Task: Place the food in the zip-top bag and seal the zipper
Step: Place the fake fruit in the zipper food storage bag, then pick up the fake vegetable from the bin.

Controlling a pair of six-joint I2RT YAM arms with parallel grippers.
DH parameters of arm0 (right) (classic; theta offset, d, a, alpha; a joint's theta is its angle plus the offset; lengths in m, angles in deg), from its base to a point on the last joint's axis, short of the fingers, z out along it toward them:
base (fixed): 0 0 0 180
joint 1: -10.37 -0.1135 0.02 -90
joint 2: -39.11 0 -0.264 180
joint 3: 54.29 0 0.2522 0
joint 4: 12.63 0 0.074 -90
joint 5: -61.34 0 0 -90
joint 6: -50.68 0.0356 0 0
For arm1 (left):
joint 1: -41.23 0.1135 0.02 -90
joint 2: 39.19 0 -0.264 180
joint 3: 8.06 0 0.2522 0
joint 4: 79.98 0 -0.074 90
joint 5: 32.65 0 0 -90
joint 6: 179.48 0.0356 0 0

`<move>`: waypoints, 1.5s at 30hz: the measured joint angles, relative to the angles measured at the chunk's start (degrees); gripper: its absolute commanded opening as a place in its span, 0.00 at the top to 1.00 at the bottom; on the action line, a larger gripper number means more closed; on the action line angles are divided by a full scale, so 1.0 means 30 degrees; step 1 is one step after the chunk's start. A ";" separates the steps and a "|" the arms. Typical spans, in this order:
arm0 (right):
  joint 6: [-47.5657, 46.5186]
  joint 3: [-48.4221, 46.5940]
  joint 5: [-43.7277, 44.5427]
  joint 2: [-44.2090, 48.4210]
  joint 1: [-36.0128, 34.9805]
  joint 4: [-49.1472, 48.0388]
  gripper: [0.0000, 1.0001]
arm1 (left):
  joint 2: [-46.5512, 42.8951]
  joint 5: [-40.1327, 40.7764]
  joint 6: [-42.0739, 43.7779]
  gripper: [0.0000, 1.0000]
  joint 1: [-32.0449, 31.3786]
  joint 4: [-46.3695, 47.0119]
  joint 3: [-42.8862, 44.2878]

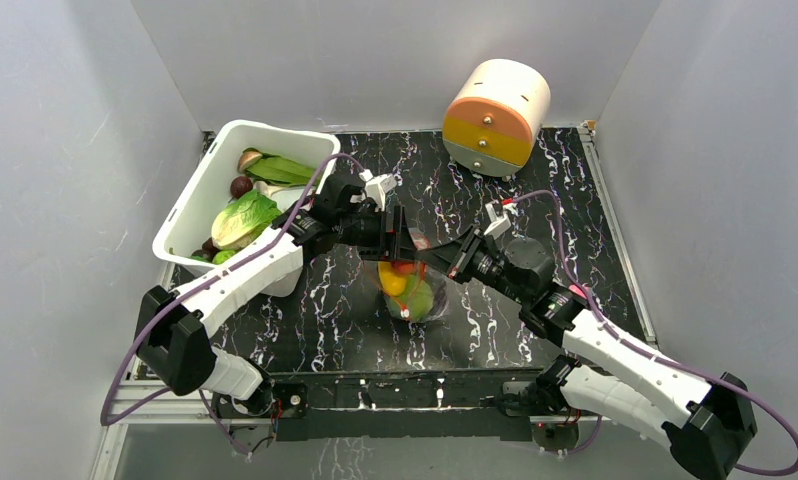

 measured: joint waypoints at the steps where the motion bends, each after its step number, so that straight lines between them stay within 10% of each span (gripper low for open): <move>1: -0.0109 0.0000 0.0153 0.0124 0.0000 0.0182 1.00 | 0.0000 -0.0007 -0.0080 0.27 0.0000 0.0007 0.0000; 18: -0.0627 -0.0007 0.1035 0.0321 0.0000 0.0707 1.00 | -0.0211 0.2098 0.0189 0.28 0.0000 -0.1596 0.1479; 33: -0.4554 -0.4401 0.2011 -0.0663 -0.0007 0.6579 1.00 | -0.2259 0.7140 0.6156 0.38 0.0000 -0.5938 0.3483; 41: -0.5610 -0.6193 0.2135 -0.1064 -0.0007 0.8801 1.00 | -0.1188 0.5479 0.6790 0.38 -0.0007 -0.6040 0.3337; 45: -0.5639 -0.6557 0.1719 -0.1341 0.0000 0.8896 1.00 | -0.1129 0.4328 0.6535 0.64 -0.0015 -0.4954 0.2645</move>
